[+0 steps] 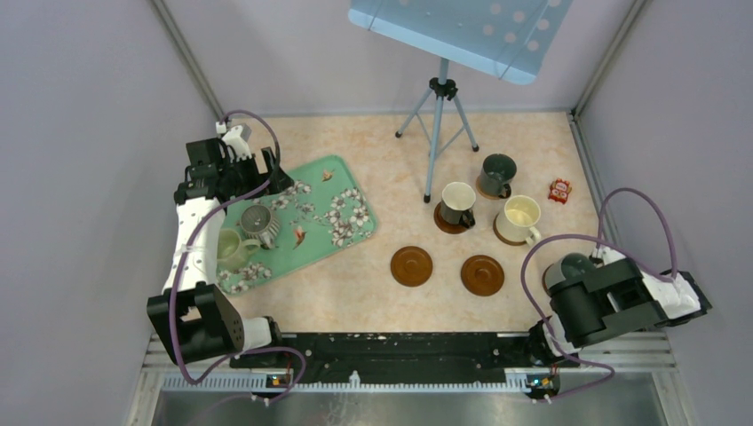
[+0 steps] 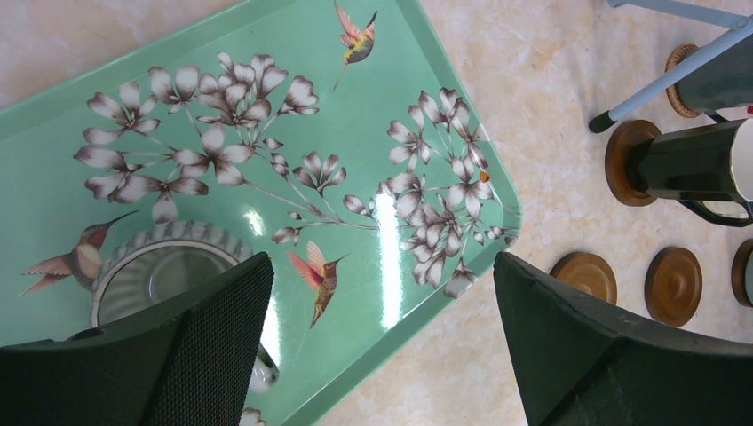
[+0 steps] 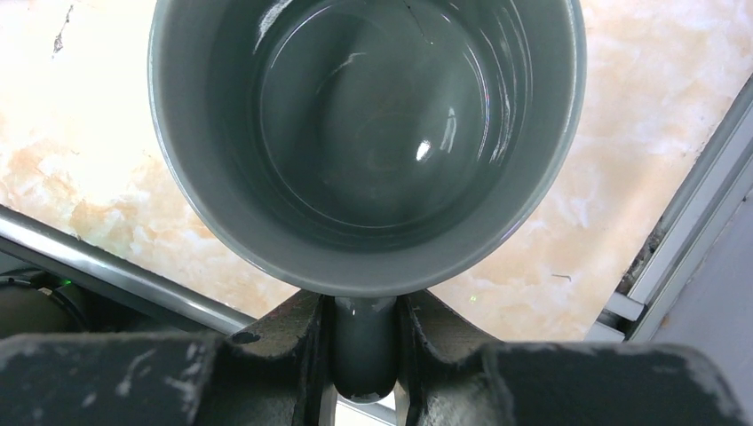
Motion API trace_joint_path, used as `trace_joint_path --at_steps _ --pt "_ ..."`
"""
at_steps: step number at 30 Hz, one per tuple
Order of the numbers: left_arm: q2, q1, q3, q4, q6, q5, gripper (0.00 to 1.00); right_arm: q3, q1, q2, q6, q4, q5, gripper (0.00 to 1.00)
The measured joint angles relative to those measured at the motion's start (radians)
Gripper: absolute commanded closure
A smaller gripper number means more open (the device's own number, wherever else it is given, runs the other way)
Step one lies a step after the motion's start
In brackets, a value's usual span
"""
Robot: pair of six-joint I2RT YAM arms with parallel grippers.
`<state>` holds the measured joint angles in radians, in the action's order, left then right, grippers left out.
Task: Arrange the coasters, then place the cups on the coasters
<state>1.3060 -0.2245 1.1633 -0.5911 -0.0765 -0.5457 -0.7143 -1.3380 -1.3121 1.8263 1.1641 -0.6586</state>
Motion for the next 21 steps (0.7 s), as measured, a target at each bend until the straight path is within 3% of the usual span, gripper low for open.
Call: trace_joint_path --at_steps 3,7,9,21 --pt "0.000 0.000 0.000 0.000 0.000 0.000 0.01 0.001 0.000 0.002 0.004 -0.001 0.000 0.97" --pt "0.000 0.000 0.000 0.000 0.000 0.000 0.01 0.005 0.000 0.008 0.003 -0.006 0.002 0.60" --pt "0.000 0.000 0.000 0.000 0.000 0.000 0.01 0.005 0.000 0.007 0.003 -0.006 0.014 0.49" --pt "0.000 0.000 0.000 0.000 0.000 -0.005 0.01 -0.029 -0.001 -0.021 0.003 0.000 0.073 0.46"
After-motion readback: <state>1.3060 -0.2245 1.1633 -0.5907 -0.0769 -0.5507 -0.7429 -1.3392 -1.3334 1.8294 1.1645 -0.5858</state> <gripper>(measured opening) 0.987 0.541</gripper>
